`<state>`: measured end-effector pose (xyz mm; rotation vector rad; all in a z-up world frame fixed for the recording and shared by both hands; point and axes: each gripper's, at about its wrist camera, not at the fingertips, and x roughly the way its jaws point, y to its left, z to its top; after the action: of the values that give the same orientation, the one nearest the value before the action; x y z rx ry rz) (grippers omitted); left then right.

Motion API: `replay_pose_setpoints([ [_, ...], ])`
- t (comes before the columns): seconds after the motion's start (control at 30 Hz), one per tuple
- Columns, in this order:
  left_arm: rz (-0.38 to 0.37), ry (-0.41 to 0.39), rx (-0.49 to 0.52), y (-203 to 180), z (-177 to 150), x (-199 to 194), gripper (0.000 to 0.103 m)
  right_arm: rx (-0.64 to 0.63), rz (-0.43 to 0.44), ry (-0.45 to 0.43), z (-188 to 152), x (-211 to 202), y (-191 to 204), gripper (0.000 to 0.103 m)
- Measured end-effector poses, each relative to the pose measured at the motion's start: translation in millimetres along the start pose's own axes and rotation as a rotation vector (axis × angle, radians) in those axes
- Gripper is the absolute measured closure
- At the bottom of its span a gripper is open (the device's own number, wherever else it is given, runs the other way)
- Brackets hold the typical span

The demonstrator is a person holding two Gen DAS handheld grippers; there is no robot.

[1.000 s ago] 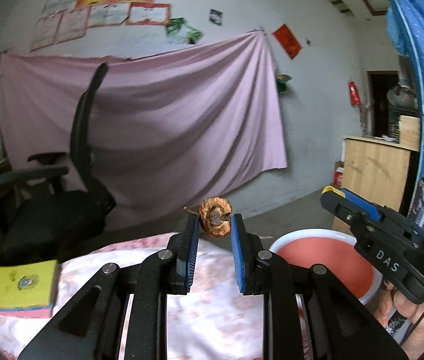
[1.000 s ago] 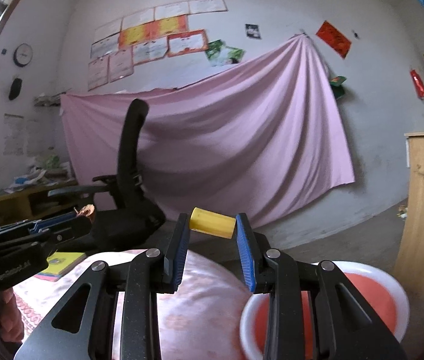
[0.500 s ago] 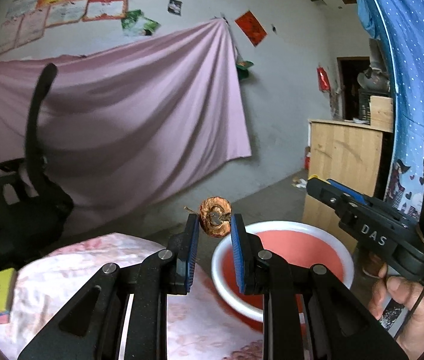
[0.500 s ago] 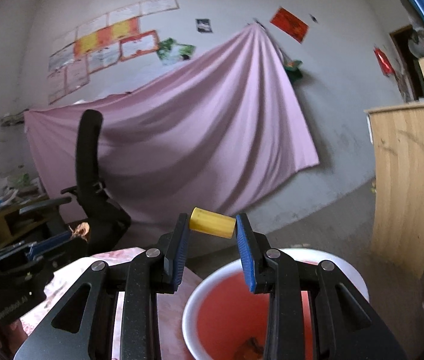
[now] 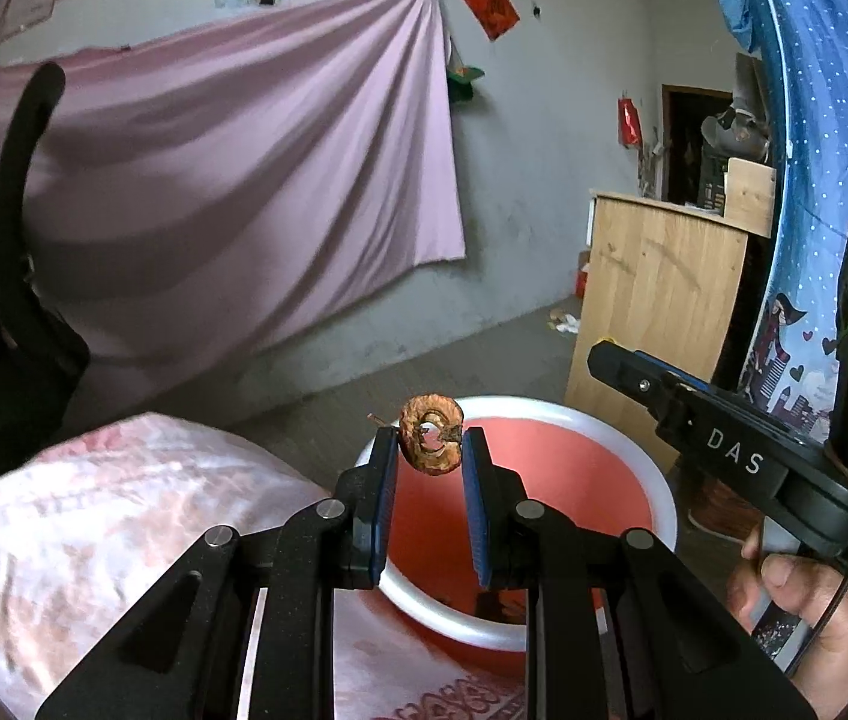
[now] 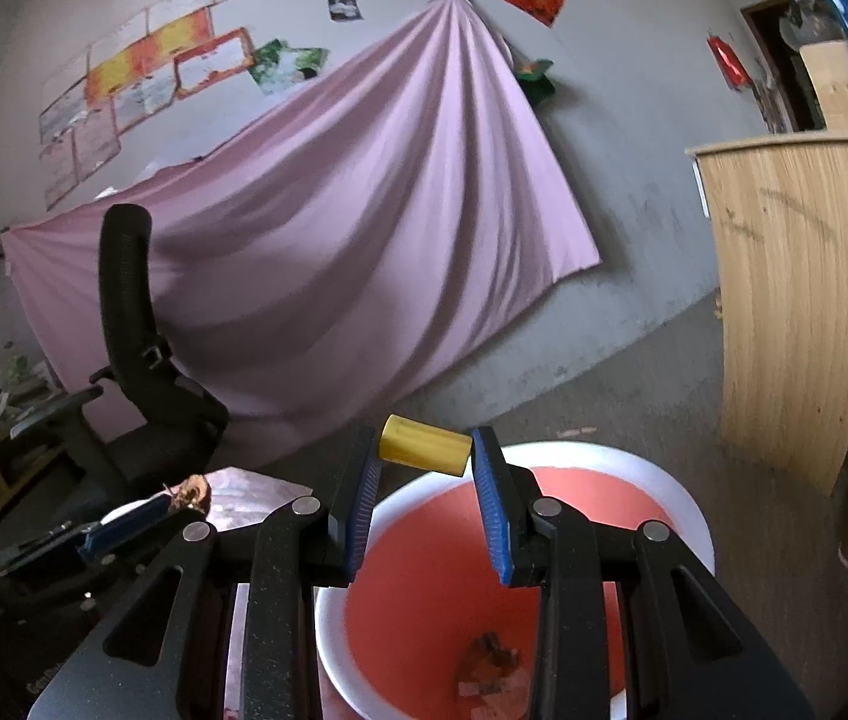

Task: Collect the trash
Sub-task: 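Carry the leaf and yellow plug over the orange basin, then open both tools to drop the leaf and plug into the basin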

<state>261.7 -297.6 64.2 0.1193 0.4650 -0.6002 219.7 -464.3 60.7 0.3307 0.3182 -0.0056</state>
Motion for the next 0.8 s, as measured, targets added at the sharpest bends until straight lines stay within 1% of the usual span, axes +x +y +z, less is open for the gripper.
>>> replay_pose_setpoints([
  [0.23,-0.045,0.068,-0.070,-0.8,2.2,17.1,0.085,0.030,-0.018,0.074,-2.0,11.6,-11.3,0.073],
  [0.4,-0.057,0.101,-0.085,-1.4,4.0,24.4,0.084,0.046,-0.028,0.103,-2.1,15.3,-16.7,0.073],
  [0.5,-0.059,0.111,-0.088,-0.8,3.6,26.0,0.083,0.053,-0.033,0.116,-1.8,16.8,-19.6,0.073],
  [0.57,-0.060,0.116,-0.093,-0.3,3.6,26.5,0.080,0.058,-0.036,0.120,-1.7,17.2,-21.1,0.068],
  [0.6,-0.059,0.116,-0.094,-0.5,2.6,27.7,0.078,0.060,-0.037,0.120,-1.3,17.2,-21.1,0.065],
  [0.63,-0.057,0.114,-0.097,0.0,3.1,27.3,0.075,0.062,-0.036,0.120,-0.9,17.1,-21.0,0.065],
  [0.7,-0.055,0.110,-0.102,2.2,2.5,26.4,0.073,0.061,-0.037,0.120,-0.3,16.8,-21.2,0.064],
  [0.8,-0.049,0.107,-0.109,4.0,2.3,26.1,0.073,0.061,-0.037,0.120,-0.3,16.5,-21.9,0.064],
])
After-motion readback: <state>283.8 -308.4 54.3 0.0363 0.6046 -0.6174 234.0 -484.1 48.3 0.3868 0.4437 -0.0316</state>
